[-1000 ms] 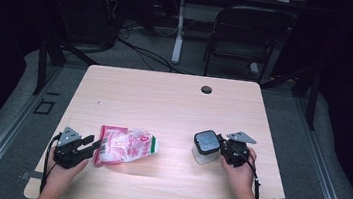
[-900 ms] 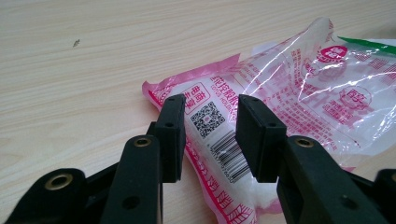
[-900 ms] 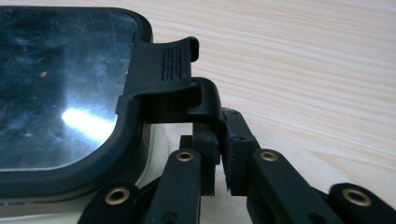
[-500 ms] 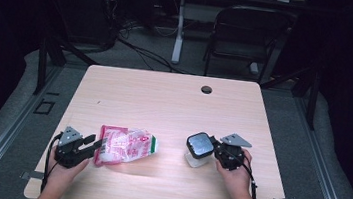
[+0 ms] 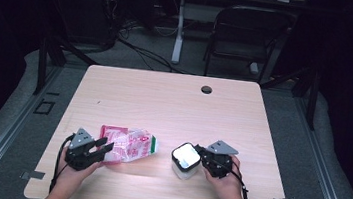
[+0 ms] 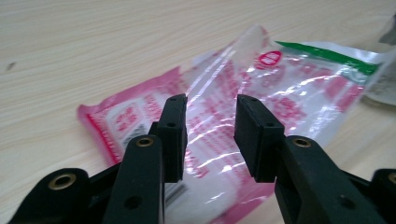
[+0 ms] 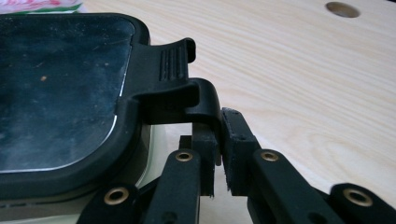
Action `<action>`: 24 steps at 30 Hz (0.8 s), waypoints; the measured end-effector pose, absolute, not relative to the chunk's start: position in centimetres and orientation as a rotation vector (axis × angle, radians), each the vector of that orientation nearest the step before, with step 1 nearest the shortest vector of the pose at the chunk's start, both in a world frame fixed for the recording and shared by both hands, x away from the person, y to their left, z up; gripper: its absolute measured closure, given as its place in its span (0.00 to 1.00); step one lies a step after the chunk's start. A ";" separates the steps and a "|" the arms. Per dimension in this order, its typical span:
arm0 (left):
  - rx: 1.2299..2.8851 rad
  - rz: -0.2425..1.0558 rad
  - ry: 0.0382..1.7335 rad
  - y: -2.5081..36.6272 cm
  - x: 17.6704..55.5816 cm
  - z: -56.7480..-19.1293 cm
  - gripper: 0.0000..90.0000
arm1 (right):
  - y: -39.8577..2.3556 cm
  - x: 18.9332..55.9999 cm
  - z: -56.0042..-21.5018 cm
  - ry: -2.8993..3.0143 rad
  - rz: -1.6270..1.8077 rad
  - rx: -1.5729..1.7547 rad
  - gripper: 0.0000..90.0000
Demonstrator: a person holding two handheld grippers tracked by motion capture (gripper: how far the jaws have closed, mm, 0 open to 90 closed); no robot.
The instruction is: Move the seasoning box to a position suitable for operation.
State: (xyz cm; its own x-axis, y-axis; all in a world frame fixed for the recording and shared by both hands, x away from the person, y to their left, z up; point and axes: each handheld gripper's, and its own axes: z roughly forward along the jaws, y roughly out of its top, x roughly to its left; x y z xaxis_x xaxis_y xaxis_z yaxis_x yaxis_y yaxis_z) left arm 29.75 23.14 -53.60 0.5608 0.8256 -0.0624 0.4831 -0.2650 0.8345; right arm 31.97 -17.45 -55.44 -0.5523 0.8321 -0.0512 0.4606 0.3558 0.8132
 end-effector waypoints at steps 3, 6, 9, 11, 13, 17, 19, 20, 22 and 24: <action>1.946 0.488 1.009 21.8 29.4 -53.4 0.73 | -17.0 31.6 -55.6 2.177 1.077 1.111 0.93; 1.961 0.476 0.962 20.5 29.2 -53.2 0.75 | -16.9 31.3 -55.7 2.175 1.066 1.127 0.93; 1.979 0.471 0.917 19.3 29.1 -52.8 0.77 | -17.0 31.1 -55.9 2.185 1.069 1.167 0.93; 1.976 0.450 0.897 18.4 29.1 -52.6 0.78 | -16.8 30.9 -56.2 2.182 1.085 1.187 0.93; 1.978 0.432 0.878 17.5 29.2 -52.6 0.78 | -16.6 30.6 -56.2 2.186 1.080 1.180 0.93; 1.991 0.417 0.843 16.4 29.2 -52.6 0.78 | -16.7 30.0 -55.8 2.235 1.098 1.219 0.84; 2.003 0.414 0.828 15.6 29.2 -52.6 0.77 | -16.9 29.6 -55.6 2.266 1.102 1.222 0.80; 2.003 0.409 0.826 15.5 29.3 -52.7 0.77 | -17.0 29.4 -55.5 2.277 1.080 1.204 0.78; 2.009 0.406 0.830 15.3 29.3 -52.7 0.77 | -17.3 28.8 -55.2 2.285 1.035 1.169 0.77; 2.008 0.396 0.822 15.2 29.4 -52.6 0.77 | -17.7 28.4 -54.8 2.308 1.017 1.161 0.76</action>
